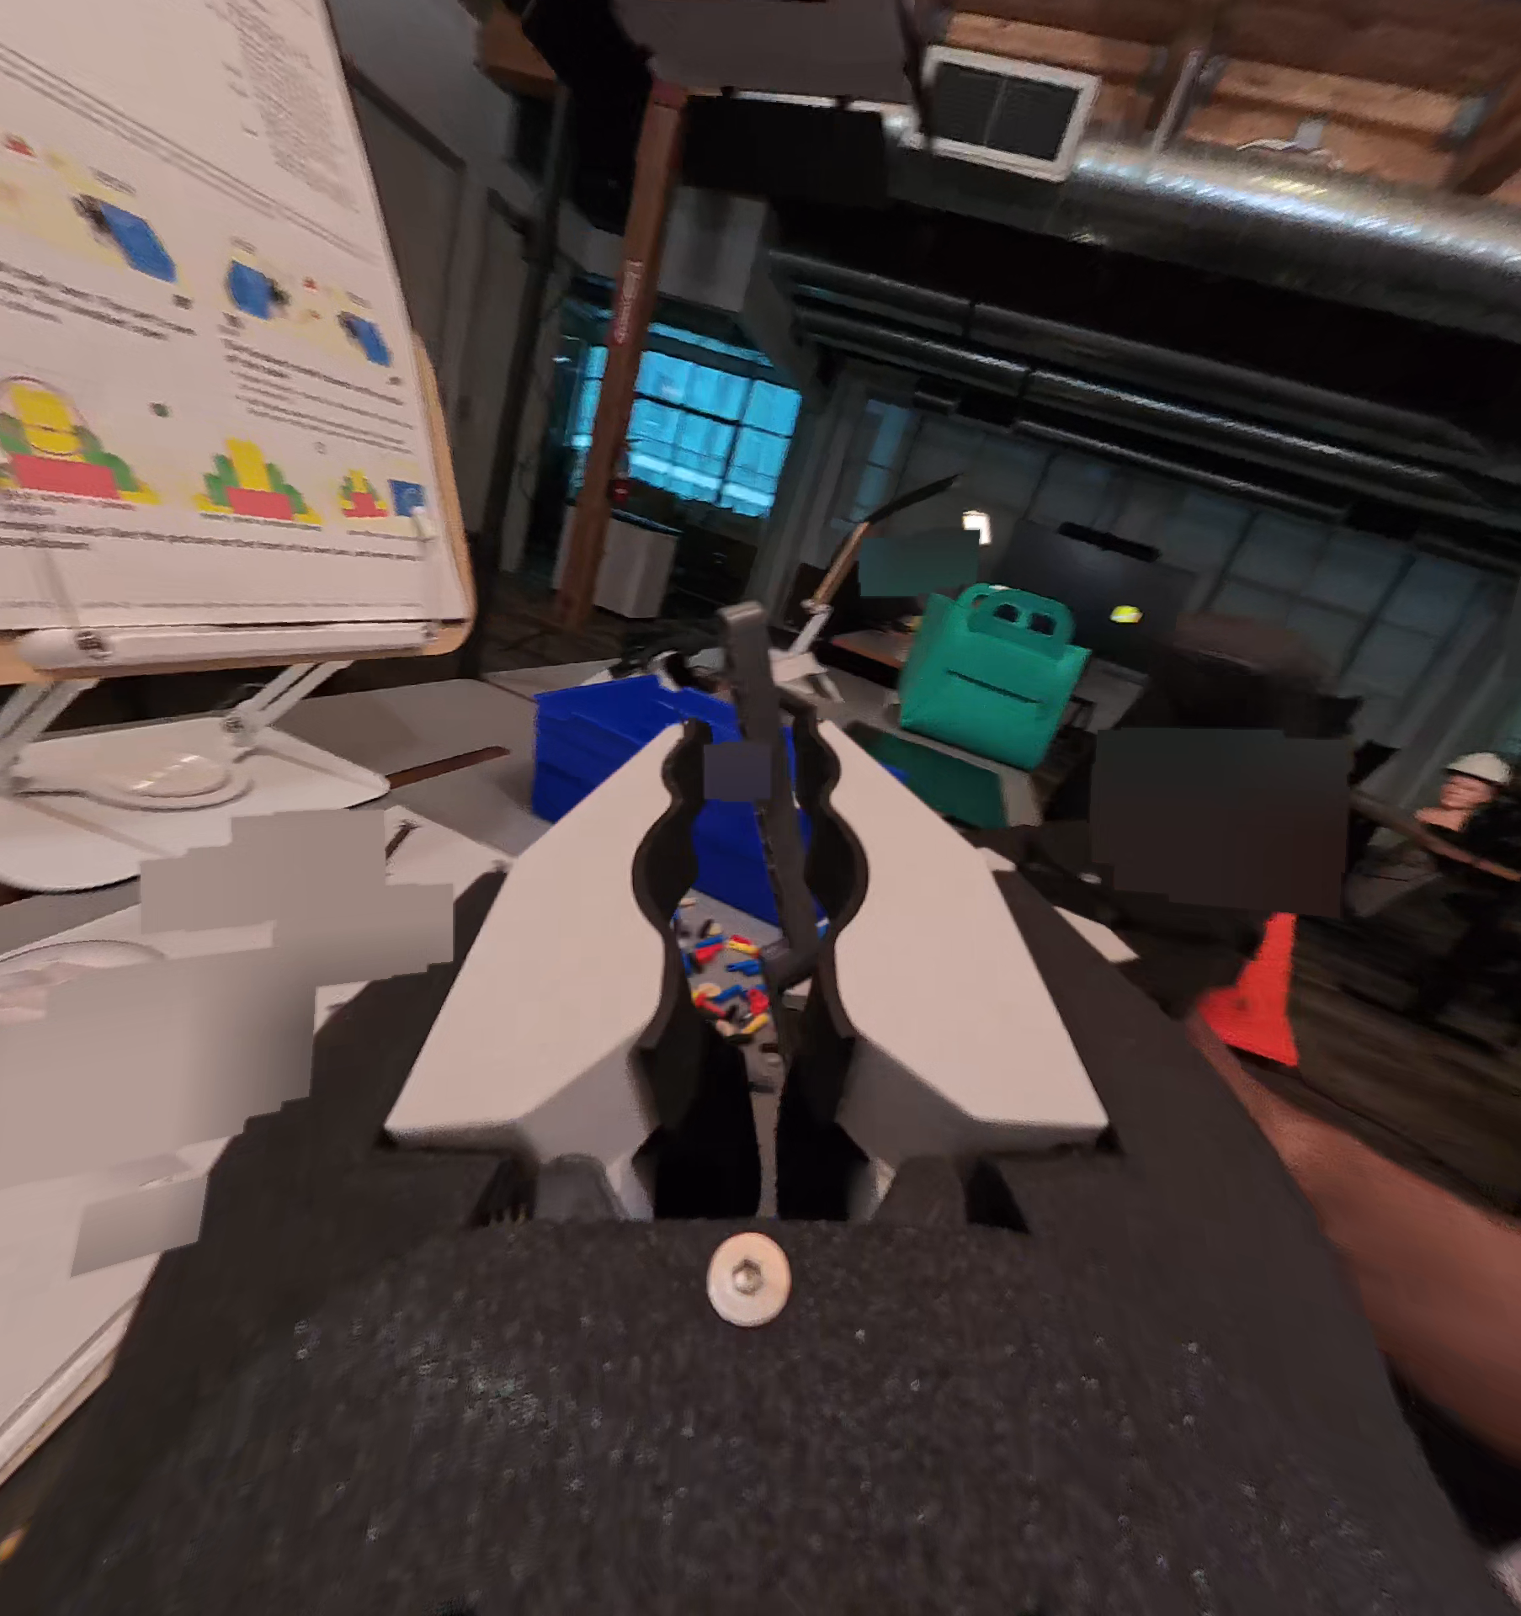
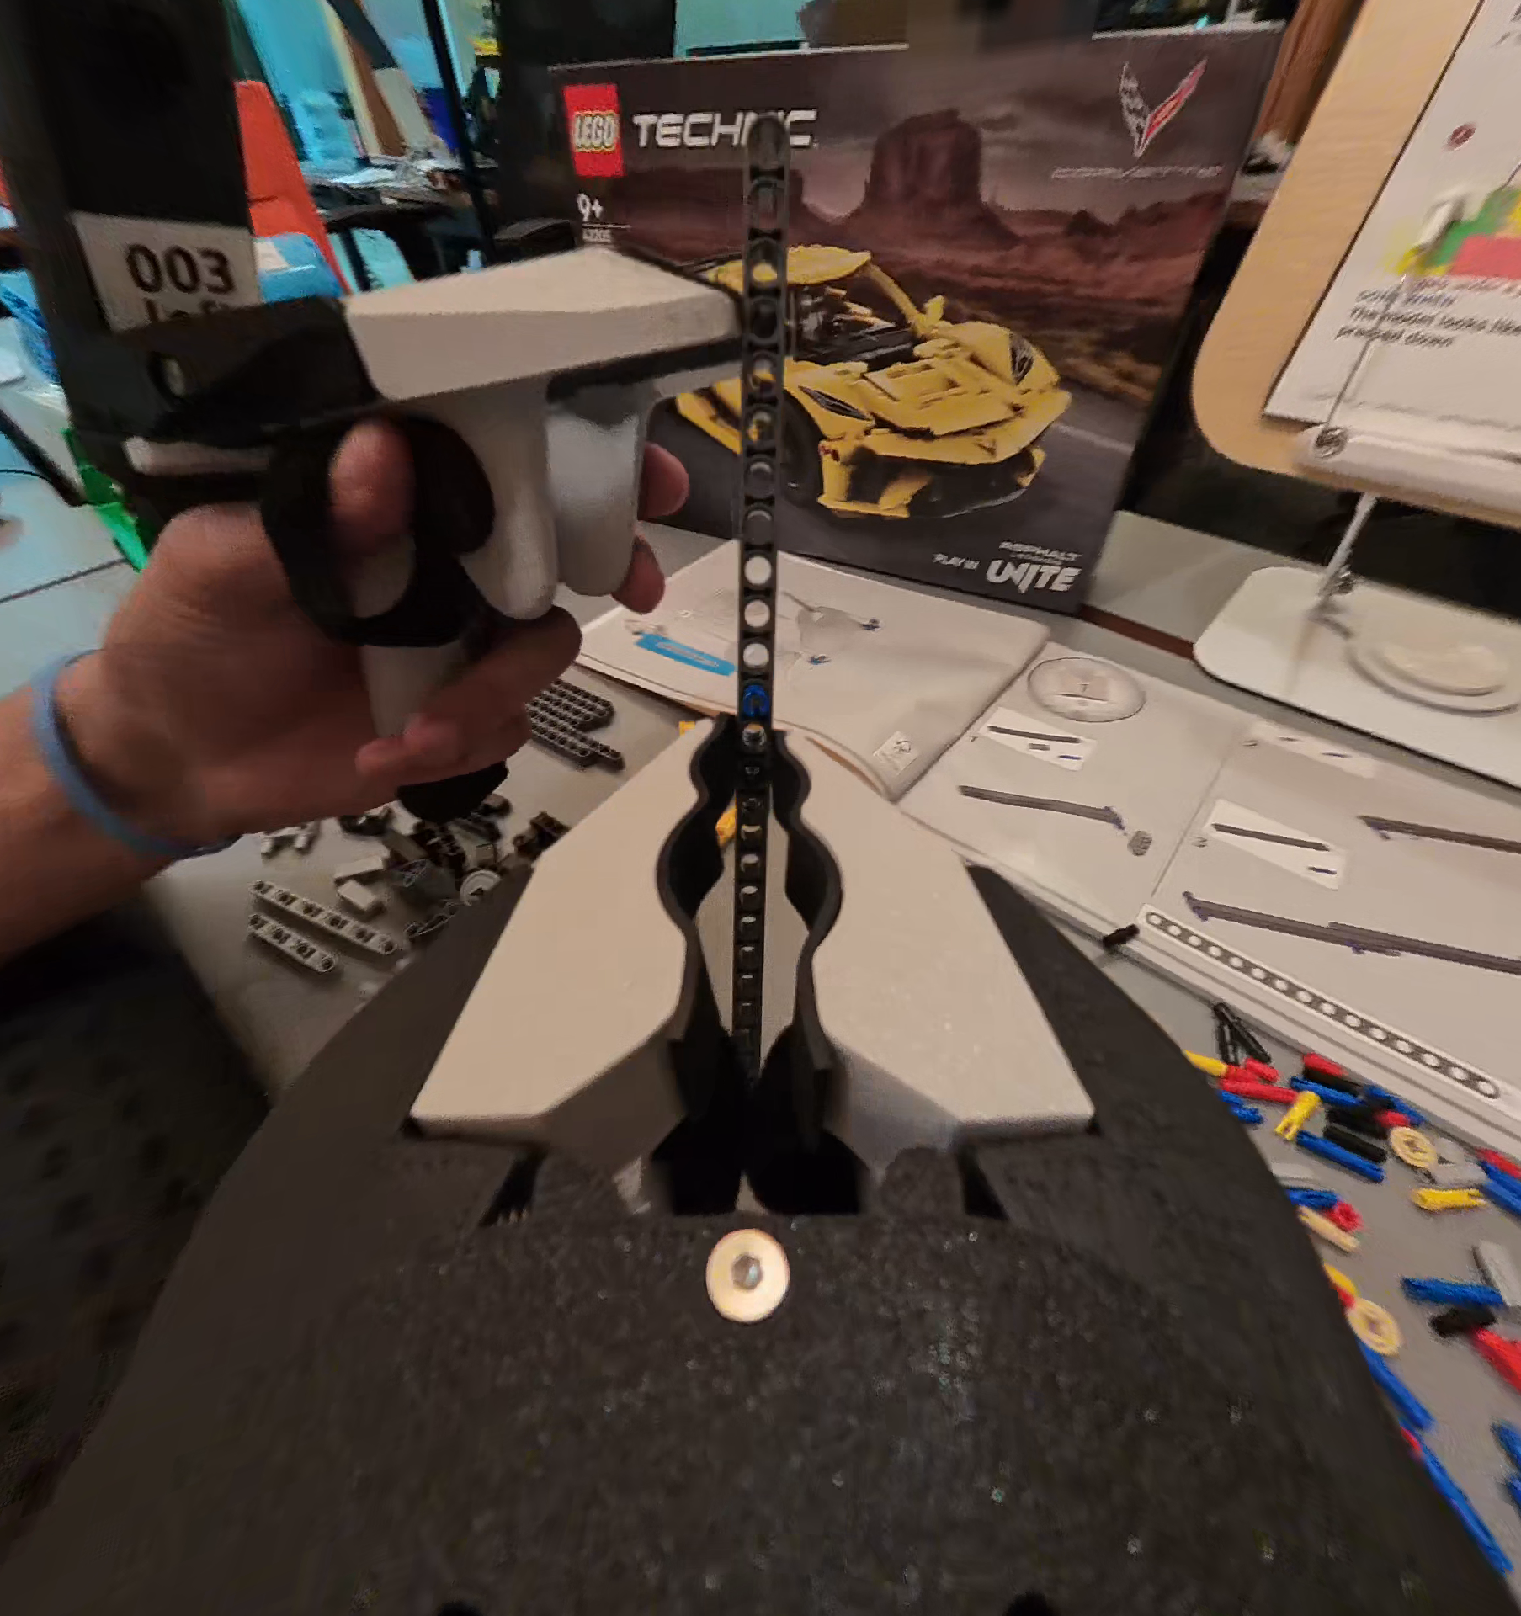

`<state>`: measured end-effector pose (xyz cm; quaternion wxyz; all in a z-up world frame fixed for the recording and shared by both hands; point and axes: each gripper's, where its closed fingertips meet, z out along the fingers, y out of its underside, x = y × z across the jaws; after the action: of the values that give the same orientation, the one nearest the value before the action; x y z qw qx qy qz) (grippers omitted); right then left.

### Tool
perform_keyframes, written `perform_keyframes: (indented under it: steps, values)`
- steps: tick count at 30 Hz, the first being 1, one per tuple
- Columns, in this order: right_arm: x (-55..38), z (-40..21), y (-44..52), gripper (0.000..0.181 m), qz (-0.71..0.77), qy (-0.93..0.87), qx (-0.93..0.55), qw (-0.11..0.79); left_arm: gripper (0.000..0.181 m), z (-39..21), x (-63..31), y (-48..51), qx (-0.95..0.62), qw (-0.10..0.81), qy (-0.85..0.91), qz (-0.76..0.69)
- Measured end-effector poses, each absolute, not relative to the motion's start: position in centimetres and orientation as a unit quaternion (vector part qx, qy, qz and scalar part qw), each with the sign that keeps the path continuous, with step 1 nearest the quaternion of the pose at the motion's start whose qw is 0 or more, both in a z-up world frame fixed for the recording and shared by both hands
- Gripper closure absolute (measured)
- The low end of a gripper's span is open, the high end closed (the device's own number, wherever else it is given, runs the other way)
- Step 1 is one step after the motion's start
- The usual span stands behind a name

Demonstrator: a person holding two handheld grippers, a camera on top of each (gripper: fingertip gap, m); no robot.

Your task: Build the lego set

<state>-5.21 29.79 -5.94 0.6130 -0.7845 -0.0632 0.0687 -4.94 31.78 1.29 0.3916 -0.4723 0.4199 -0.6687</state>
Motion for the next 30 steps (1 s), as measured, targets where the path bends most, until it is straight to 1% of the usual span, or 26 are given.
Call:
perform_keyframes:
  steps: [4, 5, 6, 8, 16, 18, 20, 22, 24, 26, 30]
  values:
    - [-5.8, -6.4, 30.2, 0.174, 0.056, -0.052, -0.788, 0.611, 0.163, 1.1, -4.5, 32.3, -0.51, 0.419, 0.403, -0.634]
    - [-5.9, -6.7, 30.4, 0.174, 0.051, -0.051, -0.791, 0.607, 0.166, 1.3, -4.5, 32.5, -0.515, 0.422, 0.392, -0.635]
    - [-6.1, -6.9, 30.5, 0.174, 0.044, -0.054, -0.792, 0.607, 0.17, 1.2, -4.5, 32.9, -0.526, 0.421, 0.381, -0.633]
    - [-6.2, -7.0, 30.7, 0.174, 0.035, -0.051, -0.79, 0.61, 0.173, 0.7, -4.4, 33.4, -0.55, 0.41, 0.371, -0.626]
    - [-7.2, -7.4, 31.5, 0.174, 0.053, -0.044, -0.785, 0.616, 0.175, 0.8, -4.8, 33.2, -0.544, 0.395, 0.373, -0.639]
    - [-7.5, -7.4, 31.4, 0.169, 0.071, -0.046, -0.785, 0.614, 0.175, 0.9, -4.9, 33.1, -0.538, 0.4, 0.377, -0.639]
    - [-8.2, -6.6, 30.6, 0.153, 0.108, -0.054, -0.779, 0.616, 0.175, 1.3, -5.2, 33.3, -0.533, 0.42, 0.378, -0.63]
    - [-7.7, -5.0, 28.7, 0.152, 0.126, -0.055, -0.764, 0.63, 0.175, 1.6, -5.4, 33.3, -0.524, 0.427, 0.385, -0.629]
    - [-5.5, -4.1, 26.3, 0.154, 0.111, -0.045, -0.768, 0.63, 0.175, 2.1, -5.7, 32.8, -0.507, 0.423, 0.39, -0.643]
    - [-1.9, -4.8, 23.5, 0.16, 0.077, -0.029, -0.797, 0.599, 0.175, 2.1, -5.7, 32.9, -0.504, 0.427, 0.399, -0.637]
    - [5.5, -9.1, 17.4, 0.162, -0.006, -0.004, -0.879, 0.476, 0.175, 2.0, -5.8, 33.1, -0.499, 0.428, 0.409, -0.634]
